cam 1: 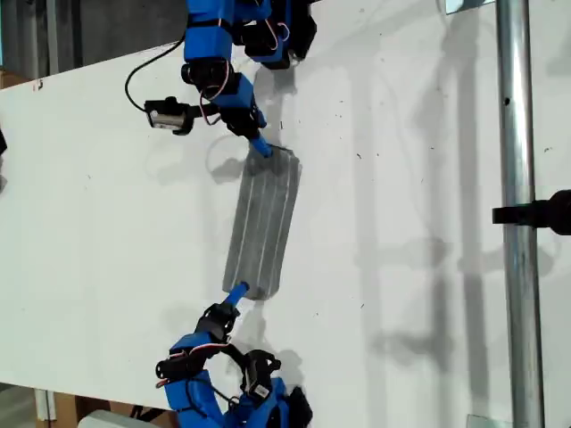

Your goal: Grasp corners of a towel and fold twice.

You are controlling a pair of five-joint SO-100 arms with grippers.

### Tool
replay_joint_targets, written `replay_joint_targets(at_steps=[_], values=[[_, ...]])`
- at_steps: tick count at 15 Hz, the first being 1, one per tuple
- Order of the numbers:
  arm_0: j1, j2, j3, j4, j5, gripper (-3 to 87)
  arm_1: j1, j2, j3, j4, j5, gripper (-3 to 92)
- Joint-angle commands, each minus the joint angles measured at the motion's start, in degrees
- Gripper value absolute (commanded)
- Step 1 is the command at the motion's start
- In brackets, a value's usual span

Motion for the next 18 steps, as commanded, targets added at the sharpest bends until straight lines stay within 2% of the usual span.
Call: replay_joint_targets(at_steps=[1, 3, 5, 7, 8, 9, 11, 12, 16, 18], values=[[-0.2, 13.7, 2.7, 1.8, 0.1, 35.0, -1.1, 12.4, 5.4, 3.4, 5.7, 31.2], [3.5, 24.2, 14.0, -4.1, -0.2, 34.7, -4.7, 16.4, 12.4, -0.2, 11.7, 33.0], [8.3, 35.2, 28.3, -10.5, -2.2, 34.4, -7.3, 16.5, 17.7, -4.6, 18.0, 39.0], [13.7, 56.6, 44.5, -16.2, -5.5, 30.7, -8.6, 15.0, 23.8, -16.3, 23.7, 43.4], [15.2, 74.4, 52.7, -15.0, -6.3, 26.0, -7.6, 9.9, 24.7, -21.2, 24.2, 43.7], [15.8, 83.6, 56.4, -11.3, -6.7, 21.4, -6.3, 2.1, 23.0, -24.4, 24.3, 43.2], [17.1, 83.4, 58.6, -13.9, -6.8, 20.4, -5.1, -17.1, 18.9, -38.3, 23.8, 43.1], [16.4, 83.4, 58.6, -12.6, -6.9, 20.5, -4.4, -26.1, 13.8, -40.0, 23.6, 44.1], [15.7, 83.4, 59.2, -12.7, -6.9, 19.9, 0.9, -31.7, 11.2, -49.7, 20.7, 41.4], [15.6, 83.4, 59.2, -12.7, -6.7, 19.9, 6.1, -34.5, 8.3, -51.2, 15.2, 38.9]])
